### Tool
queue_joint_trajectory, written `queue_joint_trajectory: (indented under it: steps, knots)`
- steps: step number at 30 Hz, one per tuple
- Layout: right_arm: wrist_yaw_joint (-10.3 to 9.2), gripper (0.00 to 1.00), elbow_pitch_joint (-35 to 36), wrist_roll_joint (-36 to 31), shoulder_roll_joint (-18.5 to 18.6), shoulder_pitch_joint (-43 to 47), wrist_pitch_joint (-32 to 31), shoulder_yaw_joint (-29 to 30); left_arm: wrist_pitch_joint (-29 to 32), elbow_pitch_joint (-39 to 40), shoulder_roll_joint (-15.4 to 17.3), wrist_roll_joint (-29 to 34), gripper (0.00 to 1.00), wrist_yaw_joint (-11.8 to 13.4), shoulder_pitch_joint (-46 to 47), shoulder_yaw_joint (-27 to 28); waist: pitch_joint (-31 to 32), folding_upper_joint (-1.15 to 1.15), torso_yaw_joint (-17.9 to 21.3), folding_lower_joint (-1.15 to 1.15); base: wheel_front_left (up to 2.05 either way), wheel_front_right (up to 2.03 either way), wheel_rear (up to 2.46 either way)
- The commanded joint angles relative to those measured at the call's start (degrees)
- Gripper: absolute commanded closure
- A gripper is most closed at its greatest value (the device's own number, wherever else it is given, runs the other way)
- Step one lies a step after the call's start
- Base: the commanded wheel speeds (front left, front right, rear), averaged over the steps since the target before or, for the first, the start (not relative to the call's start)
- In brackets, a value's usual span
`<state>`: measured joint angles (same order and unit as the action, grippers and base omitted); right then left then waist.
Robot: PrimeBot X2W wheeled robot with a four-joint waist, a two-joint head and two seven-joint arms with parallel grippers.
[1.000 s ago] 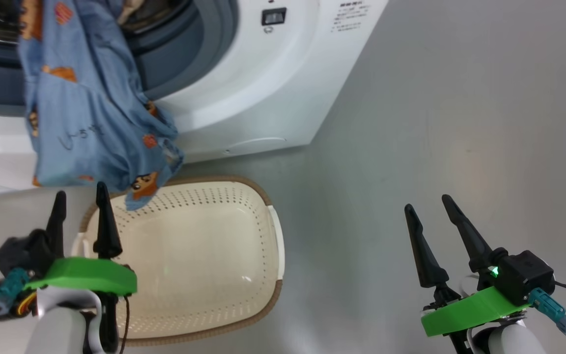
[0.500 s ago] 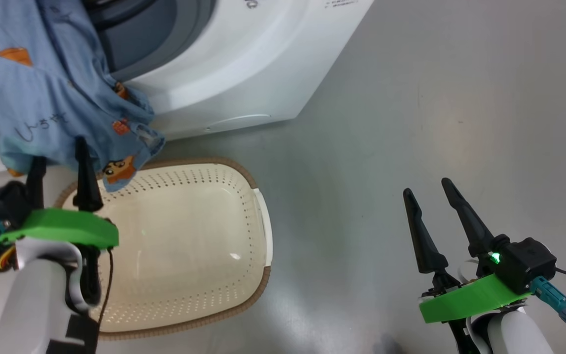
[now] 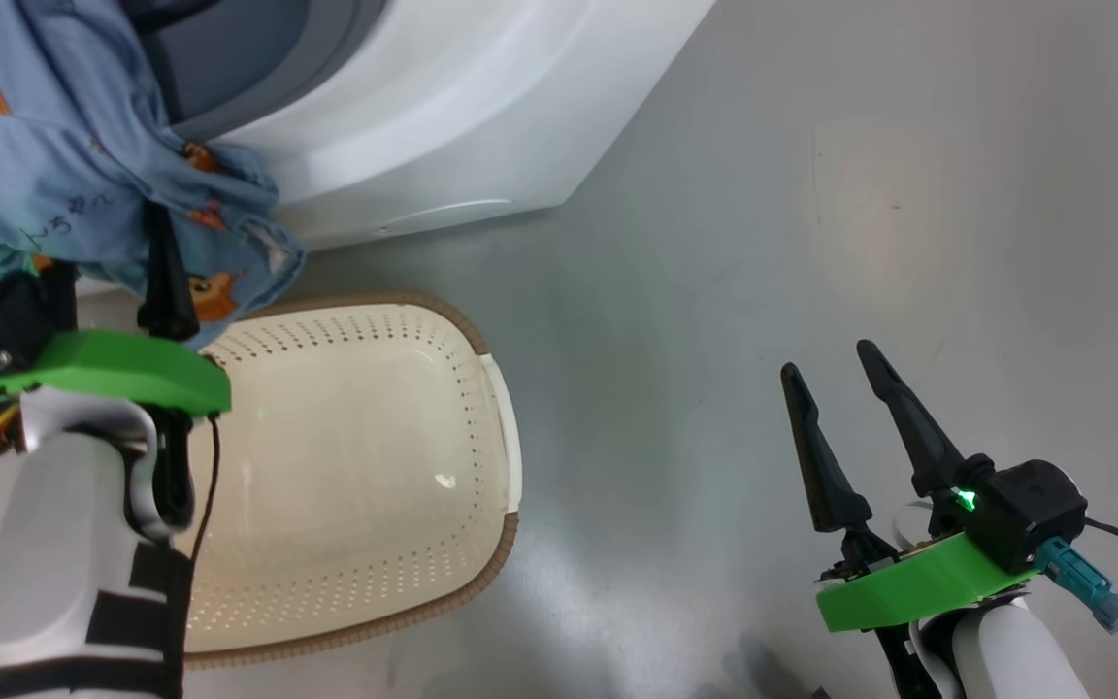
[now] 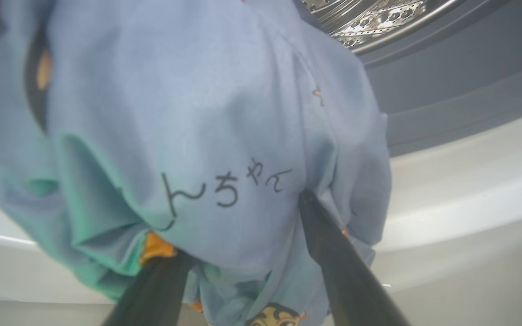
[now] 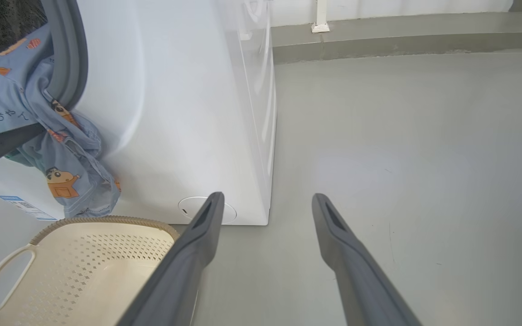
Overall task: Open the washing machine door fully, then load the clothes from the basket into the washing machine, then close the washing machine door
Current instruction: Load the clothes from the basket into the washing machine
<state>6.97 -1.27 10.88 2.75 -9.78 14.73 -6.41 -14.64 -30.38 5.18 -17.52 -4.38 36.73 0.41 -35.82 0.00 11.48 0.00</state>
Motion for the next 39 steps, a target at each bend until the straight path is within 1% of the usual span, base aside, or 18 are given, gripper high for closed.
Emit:
queue_joint_trajectory:
  steps: [1, 5, 6, 7, 8, 9, 10, 16, 24, 27, 31, 35, 37, 39]
  knots:
    - [0.52, 0.0, 1.28, 0.38, 0.12, -0.11, 0.27, -1.39, -0.36, 0.78, 1.37, 0.86, 0.0, -0.17, 1.11, 1.53, -0.42, 0.0, 0.3, 0.0, 0.0, 0.0, 0.0]
    - [0.52, 0.0, 1.37, 0.38, 0.12, -0.29, 0.27, -1.26, -0.36, -0.08, 1.5, 1.58, 0.0, -0.53, 3.35, 2.24, -1.06, 0.0, 0.55, 0.0, 0.0, 0.0, 0.0]
    - [0.52, 0.0, 1.39, 0.35, 0.12, -0.3, 0.27, -1.23, -0.36, -0.27, 1.54, 1.75, 0.14, -0.62, 3.78, 2.42, -1.18, 0.0, 0.59, 0.0, 0.0, 0.0, 0.0]
    - [0.52, 0.0, 1.39, 0.31, 0.12, -0.31, 0.27, -1.19, -0.36, -0.36, 1.59, 1.97, 0.38, -0.71, 4.18, 2.55, -1.3, 0.0, 0.59, 0.0, 0.0, 0.0, 0.0]
    - [0.52, 0.0, 1.37, 0.27, 0.12, -0.34, 0.27, -1.13, -0.36, -0.38, 1.59, 2.16, 0.54, -0.8, 4.52, 2.7, -1.37, 0.0, 0.55, 0.0, 0.0, 0.0, 0.0]
    - [0.52, 0.0, 1.33, 0.25, 0.12, -0.36, 0.27, -1.05, -0.36, -0.37, 1.55, 2.28, 0.67, -0.9, 4.74, 2.87, -1.39, 0.0, 0.48, 0.0, 0.0, 0.0, 0.0]
    - [0.52, 0.0, 1.28, 0.25, 0.12, -0.38, 0.27, -0.97, -0.36, -0.36, 1.48, 2.4, 1.0, -1.0, 4.83, 3.0, -1.36, 0.0, 0.4, 0.0, 0.0, 0.0, 0.0]
    - [0.52, 0.0, 0.86, 0.5, 0.12, -0.35, 0.27, -1.07, -0.36, 0.12, 0.41, 1.89, 1.0, -1.75, 3.51, 3.08, -0.29, 0.0, -0.52, 0.0, 0.0, 0.0, 0.0]
    - [0.52, 0.0, 0.43, 0.45, 0.12, -0.15, 0.27, -0.97, 0.23, 2.52, -0.49, -0.28, 1.0, -2.51, 0.17, 1.01, 0.97, 0.0, -1.84, 0.0, 0.0, 0.0, 0.0]
    - [0.52, 0.0, 0.24, 0.49, 0.12, 0.06, 0.27, -0.91, 1.45, 6.0, -0.59, -1.44, 1.0, -2.69, -1.36, 0.02, 1.53, 0.0, -2.21, 0.0, 0.0, 0.0, 0.0]
    - [0.52, 0.0, -0.03, 0.68, 0.12, 0.38, 0.27, -1.05, 4.25, 12.78, -0.15, -1.73, 1.0, -2.7, -2.97, -1.21, 2.28, 0.0, -2.46, 0.0, 0.0, 0.0, 0.0]
    - [0.52, 0.0, -0.18, 1.04, 0.12, 0.61, 0.27, -1.57, 8.0, 19.79, 0.38, -1.92, 1.0, -1.74, -3.05, -1.4, 2.9, 0.0, -2.19, 0.0, 0.0, 0.0, 0.0]
    - [0.52, 0.0, -0.26, 1.23, 0.12, 0.67, 0.27, -2.03, 9.27, 21.66, 1.24, -1.22, 1.0, -0.86, -1.98, -1.24, 3.14, 0.0, -1.78, 0.0, 0.0, 0.0, 0.0]
    - [0.52, 0.0, -0.48, 1.47, 0.12, 0.62, 0.27, -2.75, 10.19, 21.91, 1.94, -0.89, 1.0, -0.14, -0.17, -0.86, 3.28, 0.0, -1.05, 0.0, 0.0, 0.0, 0.0]
